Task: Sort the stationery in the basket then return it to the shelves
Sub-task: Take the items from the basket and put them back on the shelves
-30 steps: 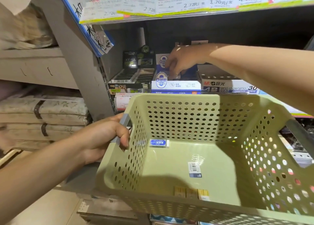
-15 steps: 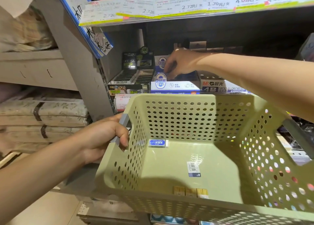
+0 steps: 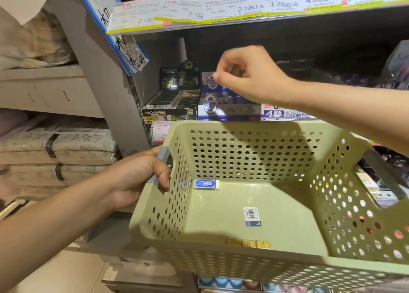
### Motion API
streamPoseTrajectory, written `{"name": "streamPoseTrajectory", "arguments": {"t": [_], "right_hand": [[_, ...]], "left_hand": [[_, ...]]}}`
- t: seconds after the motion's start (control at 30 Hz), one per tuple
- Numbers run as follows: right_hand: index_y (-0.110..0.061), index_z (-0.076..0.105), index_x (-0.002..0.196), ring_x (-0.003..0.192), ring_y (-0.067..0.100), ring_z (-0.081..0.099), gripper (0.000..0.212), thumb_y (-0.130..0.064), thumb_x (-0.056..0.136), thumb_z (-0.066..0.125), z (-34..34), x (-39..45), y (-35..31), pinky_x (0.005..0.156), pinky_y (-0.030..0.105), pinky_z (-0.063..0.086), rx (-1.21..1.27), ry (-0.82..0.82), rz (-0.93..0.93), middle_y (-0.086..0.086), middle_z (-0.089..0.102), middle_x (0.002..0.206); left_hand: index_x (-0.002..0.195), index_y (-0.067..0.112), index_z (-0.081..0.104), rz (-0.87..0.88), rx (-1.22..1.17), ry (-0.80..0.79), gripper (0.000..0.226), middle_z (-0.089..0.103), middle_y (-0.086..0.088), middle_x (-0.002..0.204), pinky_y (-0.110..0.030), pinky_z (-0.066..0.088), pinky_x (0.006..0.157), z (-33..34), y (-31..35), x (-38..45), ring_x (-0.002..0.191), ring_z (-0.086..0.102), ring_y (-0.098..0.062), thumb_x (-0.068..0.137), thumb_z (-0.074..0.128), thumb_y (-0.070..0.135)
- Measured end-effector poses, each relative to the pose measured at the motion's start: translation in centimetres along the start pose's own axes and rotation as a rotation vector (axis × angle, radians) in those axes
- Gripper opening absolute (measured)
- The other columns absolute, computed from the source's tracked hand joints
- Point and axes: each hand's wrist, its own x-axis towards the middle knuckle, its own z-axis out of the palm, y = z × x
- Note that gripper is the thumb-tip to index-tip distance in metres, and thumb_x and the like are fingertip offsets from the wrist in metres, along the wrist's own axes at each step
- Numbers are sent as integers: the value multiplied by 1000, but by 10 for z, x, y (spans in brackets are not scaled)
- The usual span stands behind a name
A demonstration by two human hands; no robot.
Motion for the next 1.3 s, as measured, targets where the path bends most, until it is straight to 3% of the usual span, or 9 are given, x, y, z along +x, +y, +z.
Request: {"name": "streamPoseTrajectory", "arguments": {"t": [0.2,0.37,0.5,0.57,0.8,0.97,1.1,1.17,1.3], "right_hand": [[-14,66,65,47,4,48,20,-18,83,57,18,-43,-29,50,9,34,-114,-407,-123,-10,51,51],[-10,67,82,64,21,47,15,-17,83,54,67,-58,-26,58,26,38,-341,-785,-136,6,66,77],[-7,60,84,68,27,47,27,-28,93,46,99,-76,-23,58,29,39,-477,-945,-124,10,57,79],[-5,62,90,69,26,50,29,-26,94,42,111,-84,-22,56,27,42,-529,-984,-91,10,55,81],[-6,65,108,92,26,65,31,-19,97,39,132,-94,-18,48,27,41,-680,-894,-50,8,62,112],[-12,64,92,77,21,57,15,-18,91,50,127,-95,-19,45,22,37,-727,-943,-76,3,61,94],[-10,56,87,74,22,56,13,-21,92,49,117,-94,-21,50,24,42,-675,-976,-108,1,56,78],[-6,60,97,80,27,62,20,-21,93,47,107,-91,-22,62,31,52,-600,-983,-108,7,64,89],[-6,57,111,95,32,59,27,-23,97,41,75,-81,-26,75,33,47,-407,-952,-83,13,63,109]], "left_hand": [[102,20,63,6,15,17,69,70,-17,75,-39,53,58,-4,-3,3,59,66,-30,43,41,-9],[101,16,65,16,19,49,69,65,-26,94,-48,51,74,0,0,4,80,61,-40,41,40,-9],[98,18,67,27,14,51,68,67,-27,93,-42,52,67,3,-1,5,76,64,-38,41,41,-10],[97,15,66,38,4,44,67,66,-23,85,-39,52,64,4,-2,6,63,63,-32,41,40,-10],[94,17,67,65,15,23,58,68,-18,79,-38,51,66,9,-2,3,67,62,-33,56,40,-16],[103,16,64,52,2,28,65,65,-22,88,-40,52,68,9,-2,2,73,60,-35,49,41,-13],[90,21,70,64,6,43,64,69,-19,84,-46,52,72,6,-1,0,76,61,-37,41,42,-10],[91,21,70,67,6,50,65,69,-20,86,-47,52,73,3,-1,-1,80,61,-39,40,43,-9],[95,22,69,50,3,45,67,68,-24,94,-47,55,68,2,-1,-4,79,63,-40,43,44,-12]]}}
